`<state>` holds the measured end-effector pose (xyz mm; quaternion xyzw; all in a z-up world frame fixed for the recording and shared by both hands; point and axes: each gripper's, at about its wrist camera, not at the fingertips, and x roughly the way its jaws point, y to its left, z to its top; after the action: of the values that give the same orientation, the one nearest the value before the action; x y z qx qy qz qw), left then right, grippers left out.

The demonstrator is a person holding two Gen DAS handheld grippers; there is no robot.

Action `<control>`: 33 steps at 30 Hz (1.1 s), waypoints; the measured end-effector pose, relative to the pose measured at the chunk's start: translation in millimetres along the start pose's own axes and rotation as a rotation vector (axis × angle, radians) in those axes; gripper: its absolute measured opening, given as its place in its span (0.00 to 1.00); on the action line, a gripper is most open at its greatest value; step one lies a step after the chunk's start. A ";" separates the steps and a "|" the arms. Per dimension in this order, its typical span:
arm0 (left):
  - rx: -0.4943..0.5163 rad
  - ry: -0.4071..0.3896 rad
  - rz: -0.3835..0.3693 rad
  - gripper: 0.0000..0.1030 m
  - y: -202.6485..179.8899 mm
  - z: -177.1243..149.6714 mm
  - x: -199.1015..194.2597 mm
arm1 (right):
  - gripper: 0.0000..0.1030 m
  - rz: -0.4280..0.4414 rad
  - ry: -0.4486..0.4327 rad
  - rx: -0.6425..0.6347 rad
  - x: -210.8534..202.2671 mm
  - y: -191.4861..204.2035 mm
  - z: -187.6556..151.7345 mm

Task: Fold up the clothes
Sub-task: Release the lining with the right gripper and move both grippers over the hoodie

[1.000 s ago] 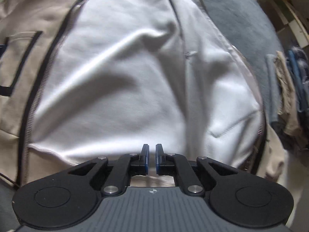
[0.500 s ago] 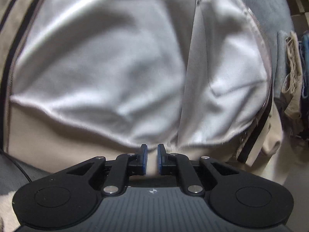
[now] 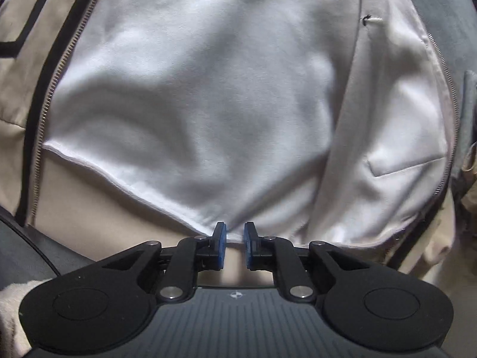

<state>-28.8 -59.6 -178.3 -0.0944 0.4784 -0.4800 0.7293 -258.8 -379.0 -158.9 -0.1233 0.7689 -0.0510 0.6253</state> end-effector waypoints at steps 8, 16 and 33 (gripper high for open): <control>-0.005 -0.001 0.006 0.28 -0.5 -0.1 -0.4 | 0.33 0.207 -0.244 0.182 -19.8 9.5 5.8; -0.006 0.011 0.022 0.28 -3.8 1.2 -0.3 | 0.34 0.323 -0.553 0.354 -73.7 1.0 -10.4; -0.052 -0.067 0.085 0.33 -7.6 0.8 -23.1 | 0.28 0.623 -0.827 0.453 11.0 38.0 65.6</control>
<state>-34.7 -45.6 -159.4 -0.1087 0.4694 -0.4325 0.7621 -201.8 -340.3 -192.1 0.2370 0.4296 0.0250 0.8710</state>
